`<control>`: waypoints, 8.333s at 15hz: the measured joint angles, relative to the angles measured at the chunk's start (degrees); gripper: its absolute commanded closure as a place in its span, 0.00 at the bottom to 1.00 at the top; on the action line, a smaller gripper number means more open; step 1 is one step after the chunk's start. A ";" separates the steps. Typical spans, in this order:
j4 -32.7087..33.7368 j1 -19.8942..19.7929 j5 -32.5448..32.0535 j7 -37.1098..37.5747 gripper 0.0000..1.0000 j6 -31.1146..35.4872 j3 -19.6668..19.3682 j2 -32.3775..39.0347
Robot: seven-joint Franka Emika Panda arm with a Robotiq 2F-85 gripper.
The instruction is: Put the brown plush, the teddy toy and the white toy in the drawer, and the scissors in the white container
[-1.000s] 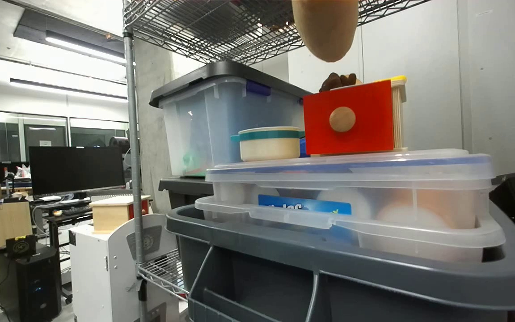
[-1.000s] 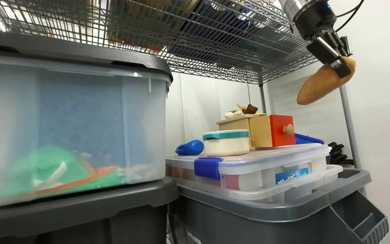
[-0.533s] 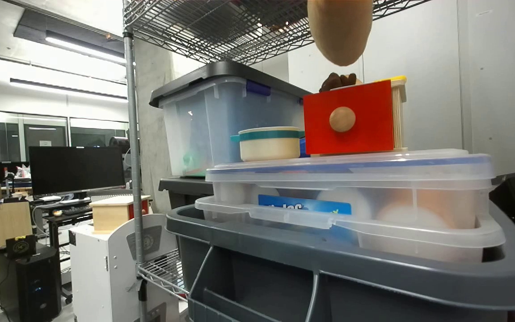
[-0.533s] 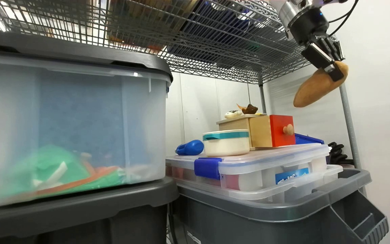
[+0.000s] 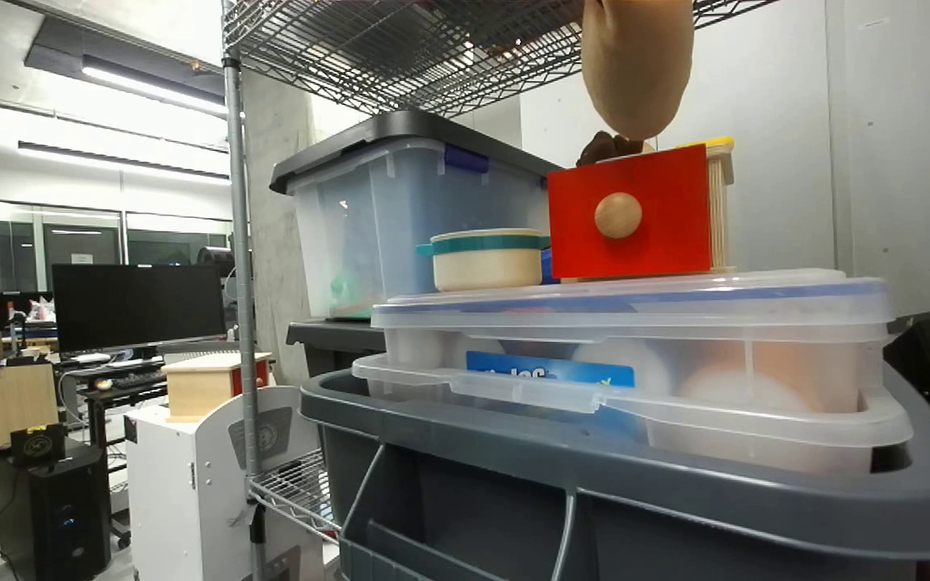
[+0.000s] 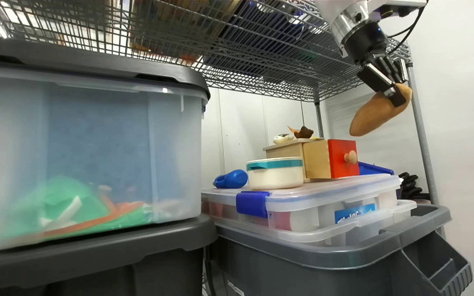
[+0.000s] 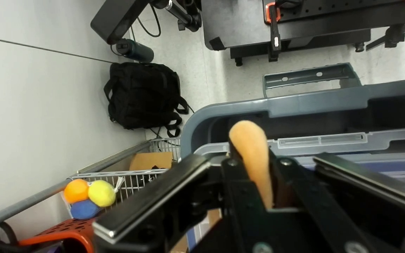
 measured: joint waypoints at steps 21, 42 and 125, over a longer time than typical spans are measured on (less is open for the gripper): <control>4.65 0.59 0.00 0.00 0.97 0.07 0.49 3.65; 5.07 1.79 -1.73 0.10 0.97 2.62 1.00 5.56; -10.02 2.84 1.83 -0.67 0.00 45.97 2.26 2.47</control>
